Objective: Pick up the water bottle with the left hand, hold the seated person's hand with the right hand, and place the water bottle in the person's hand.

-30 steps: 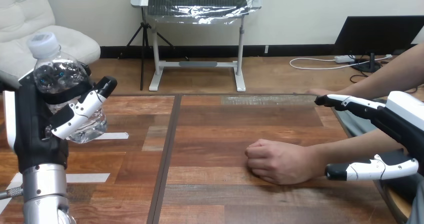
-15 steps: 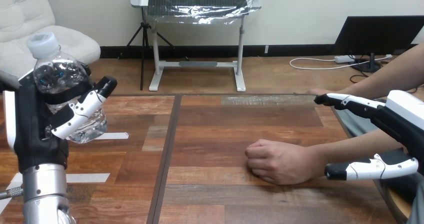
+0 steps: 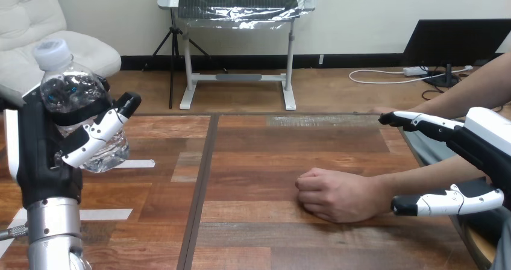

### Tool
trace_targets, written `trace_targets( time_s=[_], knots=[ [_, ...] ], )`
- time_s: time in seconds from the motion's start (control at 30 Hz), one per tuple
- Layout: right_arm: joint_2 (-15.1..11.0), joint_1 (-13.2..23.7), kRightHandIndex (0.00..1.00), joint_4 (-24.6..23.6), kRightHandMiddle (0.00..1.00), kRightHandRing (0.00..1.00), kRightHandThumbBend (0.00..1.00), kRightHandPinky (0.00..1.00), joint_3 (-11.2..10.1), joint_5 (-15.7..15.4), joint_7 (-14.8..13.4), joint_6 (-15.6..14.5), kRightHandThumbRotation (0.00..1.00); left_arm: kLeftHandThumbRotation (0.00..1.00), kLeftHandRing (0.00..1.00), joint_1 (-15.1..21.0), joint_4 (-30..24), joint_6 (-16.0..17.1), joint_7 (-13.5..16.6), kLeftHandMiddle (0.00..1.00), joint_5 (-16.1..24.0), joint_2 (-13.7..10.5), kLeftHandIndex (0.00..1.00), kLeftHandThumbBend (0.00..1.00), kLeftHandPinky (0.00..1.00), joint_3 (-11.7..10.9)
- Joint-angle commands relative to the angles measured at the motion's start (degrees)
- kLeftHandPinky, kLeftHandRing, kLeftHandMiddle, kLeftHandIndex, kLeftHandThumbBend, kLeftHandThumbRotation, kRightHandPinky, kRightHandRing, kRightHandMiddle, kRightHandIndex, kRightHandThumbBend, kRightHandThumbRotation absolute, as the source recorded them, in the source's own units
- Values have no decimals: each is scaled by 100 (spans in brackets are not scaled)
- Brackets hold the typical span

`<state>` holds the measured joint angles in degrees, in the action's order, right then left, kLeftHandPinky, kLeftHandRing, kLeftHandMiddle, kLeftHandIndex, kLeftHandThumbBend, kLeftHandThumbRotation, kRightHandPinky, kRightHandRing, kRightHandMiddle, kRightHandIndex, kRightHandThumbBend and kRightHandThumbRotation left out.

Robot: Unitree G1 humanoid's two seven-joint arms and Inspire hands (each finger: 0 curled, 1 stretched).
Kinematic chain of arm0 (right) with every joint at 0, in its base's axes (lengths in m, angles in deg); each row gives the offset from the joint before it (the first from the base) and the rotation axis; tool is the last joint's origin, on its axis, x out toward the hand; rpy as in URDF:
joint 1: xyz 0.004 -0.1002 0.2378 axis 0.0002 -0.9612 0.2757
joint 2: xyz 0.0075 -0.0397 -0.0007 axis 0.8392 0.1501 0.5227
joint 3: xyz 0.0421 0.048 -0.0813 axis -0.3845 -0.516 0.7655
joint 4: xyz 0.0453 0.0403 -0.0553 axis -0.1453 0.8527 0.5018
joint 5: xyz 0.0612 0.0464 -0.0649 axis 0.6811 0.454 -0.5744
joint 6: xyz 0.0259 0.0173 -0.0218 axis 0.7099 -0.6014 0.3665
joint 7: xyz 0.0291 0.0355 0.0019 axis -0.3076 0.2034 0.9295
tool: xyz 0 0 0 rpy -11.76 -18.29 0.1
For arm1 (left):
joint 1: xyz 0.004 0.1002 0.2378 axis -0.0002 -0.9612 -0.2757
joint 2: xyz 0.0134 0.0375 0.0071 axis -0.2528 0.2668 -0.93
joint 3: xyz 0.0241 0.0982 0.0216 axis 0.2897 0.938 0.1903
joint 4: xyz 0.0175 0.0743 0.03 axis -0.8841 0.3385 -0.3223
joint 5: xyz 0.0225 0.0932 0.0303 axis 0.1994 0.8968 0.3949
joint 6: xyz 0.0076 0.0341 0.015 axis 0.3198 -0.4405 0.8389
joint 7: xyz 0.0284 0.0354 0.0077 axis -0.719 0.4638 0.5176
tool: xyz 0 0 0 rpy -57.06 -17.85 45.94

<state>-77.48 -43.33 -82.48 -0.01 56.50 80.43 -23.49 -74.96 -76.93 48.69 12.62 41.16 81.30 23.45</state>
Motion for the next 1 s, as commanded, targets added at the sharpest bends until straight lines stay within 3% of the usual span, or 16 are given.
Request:
trace_targets(
  time_s=[0.0, 0.43, 0.53, 0.63, 0.7, 0.97],
  knots=[
    [55, 332, 90, -49, 90, 88, 100, 89, -27, 5, -81, 55, 73, 0, 29, 268, -257, 110, -10, 34, -27, -32, 40, 59, 24, 1],
    [76, 321, 90, -21, 90, 88, 100, 89, -45, 71, -74, 68, 73, 0, 29, 250, -277, 104, -1, 34, -11, -28, 40, 59, 23, 5],
    [103, 316, 89, -35, 88, 86, 100, 83, -59, 159, -56, 14, 73, 0, 29, 244, -285, 96, 32, 34, 46, -32, 40, 59, 23, 4],
    [130, 327, 86, -37, 82, 78, 100, 71, -70, 309, -18, -13, 75, 0, 29, 239, -279, 112, 54, 34, 97, -39, 40, 60, 23, 5],
    [145, 334, 82, -23, 73, 67, 100, 60, -73, 406, 1, -6, 78, 0, 29, 238, -275, 126, 49, 34, 94, -39, 40, 60, 23, 6],
    [306, 379, 70, 58, 47, 41, 100, 38, -73, 1180, 222, -78, 86, 0, 29, 217, -278, 140, 32, 34, 86, -45, 40, 60, 23, 14]
  ],
)
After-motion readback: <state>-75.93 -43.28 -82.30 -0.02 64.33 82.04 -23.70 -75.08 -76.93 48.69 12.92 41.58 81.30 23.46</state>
